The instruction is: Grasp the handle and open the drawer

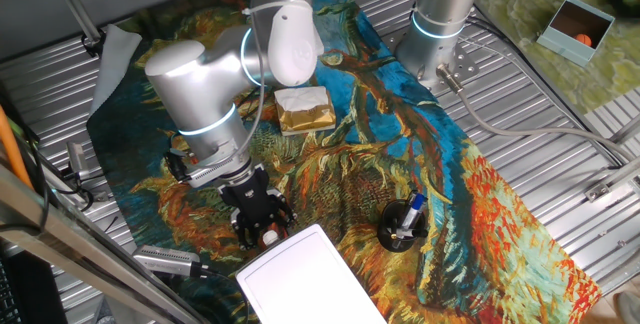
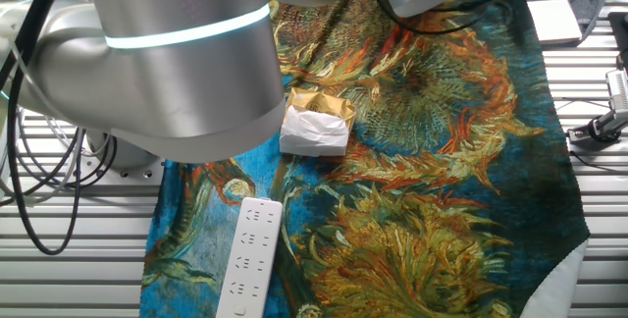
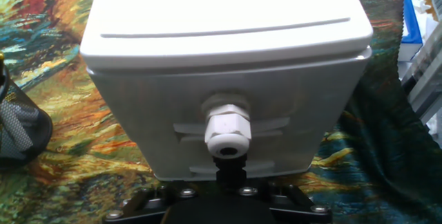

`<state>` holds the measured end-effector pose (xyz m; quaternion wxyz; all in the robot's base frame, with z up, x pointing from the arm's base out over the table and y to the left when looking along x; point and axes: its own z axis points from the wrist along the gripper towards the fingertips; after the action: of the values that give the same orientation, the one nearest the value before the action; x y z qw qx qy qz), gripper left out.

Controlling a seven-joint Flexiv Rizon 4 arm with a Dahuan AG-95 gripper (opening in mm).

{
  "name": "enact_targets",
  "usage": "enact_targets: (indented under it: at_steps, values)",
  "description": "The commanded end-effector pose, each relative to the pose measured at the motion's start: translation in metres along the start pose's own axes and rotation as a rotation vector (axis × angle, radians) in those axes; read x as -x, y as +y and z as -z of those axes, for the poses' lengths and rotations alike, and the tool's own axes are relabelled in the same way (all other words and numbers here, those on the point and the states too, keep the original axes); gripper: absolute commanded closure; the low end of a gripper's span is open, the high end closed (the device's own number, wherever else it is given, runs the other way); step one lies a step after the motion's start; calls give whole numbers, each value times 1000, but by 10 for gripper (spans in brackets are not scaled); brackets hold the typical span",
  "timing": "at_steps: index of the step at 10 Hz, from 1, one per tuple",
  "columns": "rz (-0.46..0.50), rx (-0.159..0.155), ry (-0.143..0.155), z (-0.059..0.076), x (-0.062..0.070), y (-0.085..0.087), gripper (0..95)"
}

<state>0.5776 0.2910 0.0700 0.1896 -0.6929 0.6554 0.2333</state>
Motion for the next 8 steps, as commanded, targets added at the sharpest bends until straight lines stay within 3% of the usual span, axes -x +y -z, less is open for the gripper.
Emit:
enact_targets:
  at_steps: [1, 8]
  values:
    - [-6, -6, -4, -2, 0, 1, 380]
    - [-11, -9, -9, -5, 2, 1, 380]
